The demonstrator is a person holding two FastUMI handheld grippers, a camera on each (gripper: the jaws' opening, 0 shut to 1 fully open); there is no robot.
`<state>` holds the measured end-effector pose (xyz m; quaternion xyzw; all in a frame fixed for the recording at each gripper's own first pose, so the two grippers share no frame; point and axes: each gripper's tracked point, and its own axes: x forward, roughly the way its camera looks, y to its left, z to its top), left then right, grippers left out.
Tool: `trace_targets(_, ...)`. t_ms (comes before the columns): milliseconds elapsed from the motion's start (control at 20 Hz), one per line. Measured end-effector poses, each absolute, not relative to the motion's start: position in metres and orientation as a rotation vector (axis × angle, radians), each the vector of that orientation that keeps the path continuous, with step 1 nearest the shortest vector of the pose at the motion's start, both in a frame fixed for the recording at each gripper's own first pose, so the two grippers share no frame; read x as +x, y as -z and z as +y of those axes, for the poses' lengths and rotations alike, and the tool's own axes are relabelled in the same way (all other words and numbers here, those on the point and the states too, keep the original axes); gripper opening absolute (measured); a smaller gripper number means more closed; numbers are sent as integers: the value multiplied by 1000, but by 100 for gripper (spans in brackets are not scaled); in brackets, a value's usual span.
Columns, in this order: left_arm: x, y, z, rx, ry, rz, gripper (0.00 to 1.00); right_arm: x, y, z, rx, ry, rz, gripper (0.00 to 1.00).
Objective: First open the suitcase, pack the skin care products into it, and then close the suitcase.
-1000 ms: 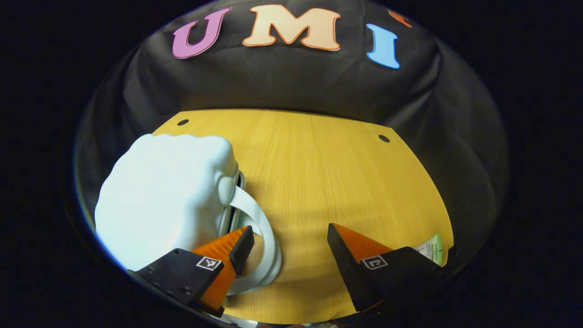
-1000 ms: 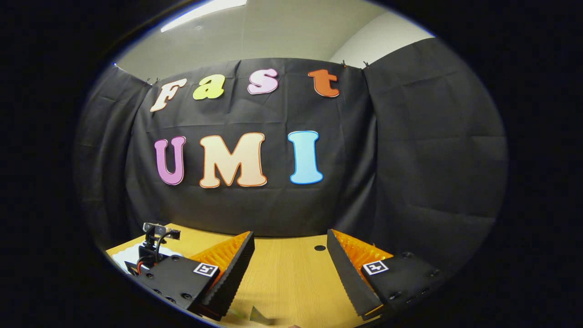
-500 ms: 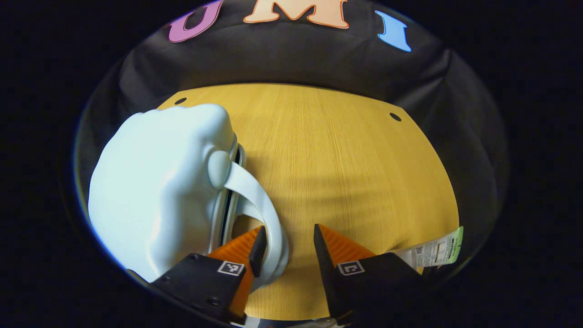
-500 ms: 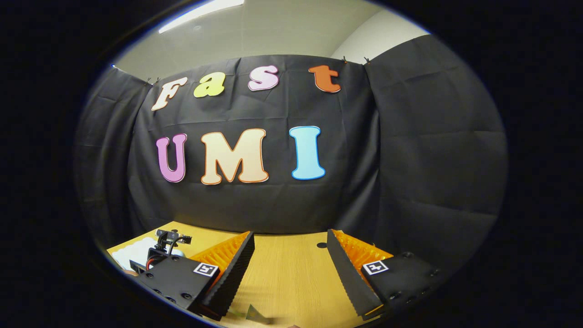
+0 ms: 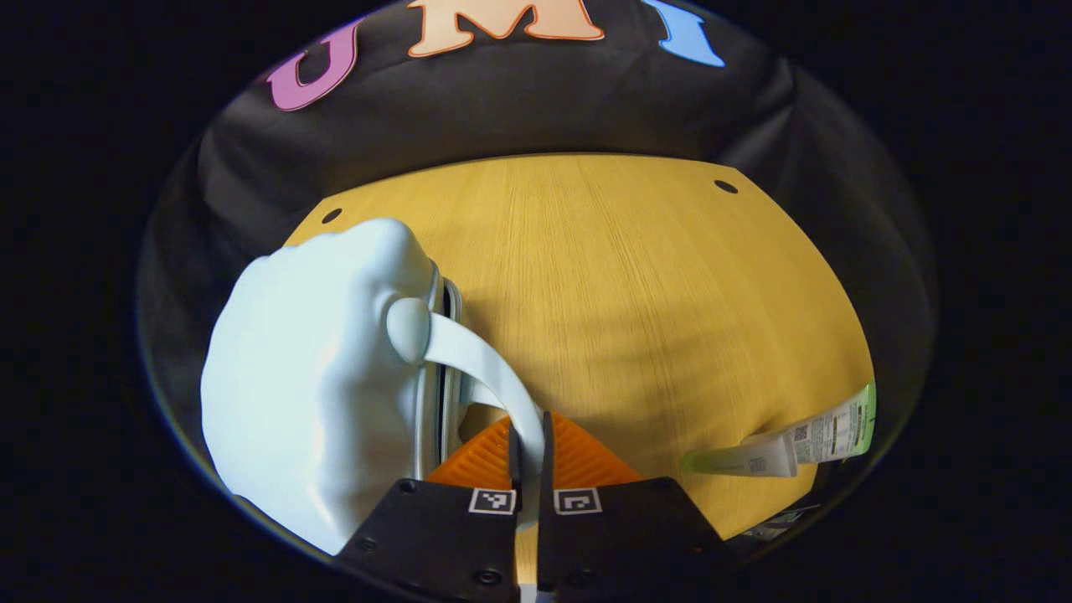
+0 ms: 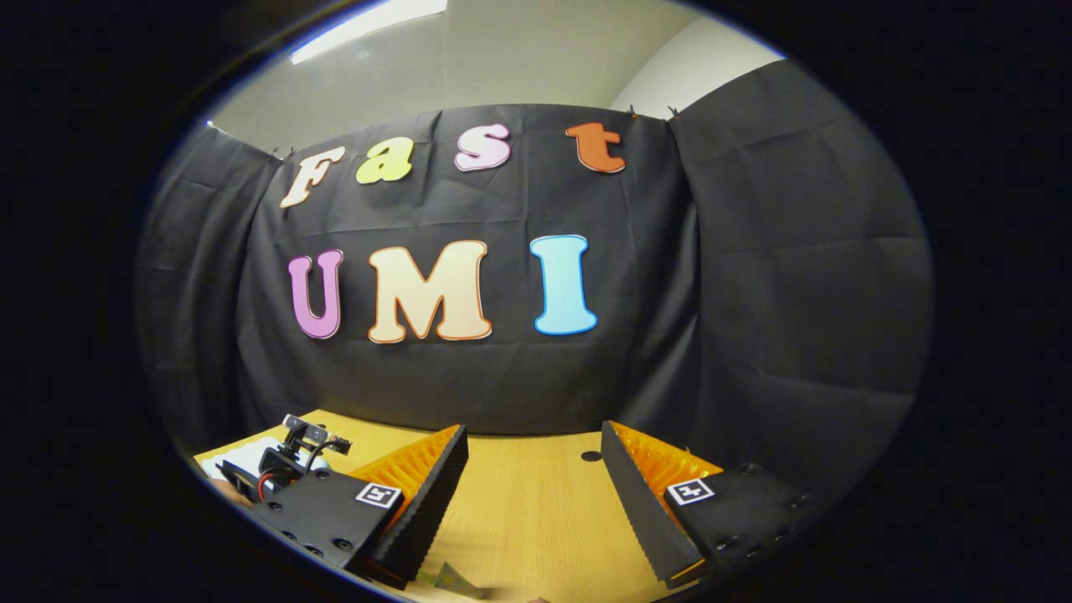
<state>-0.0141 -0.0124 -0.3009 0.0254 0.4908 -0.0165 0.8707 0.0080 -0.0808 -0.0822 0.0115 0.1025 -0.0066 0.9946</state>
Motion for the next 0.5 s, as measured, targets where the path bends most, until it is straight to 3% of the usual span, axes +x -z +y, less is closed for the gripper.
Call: trace_targets(500,-8,244,-16,20,54,921,0,15,98,-48,65,-105,210,98)
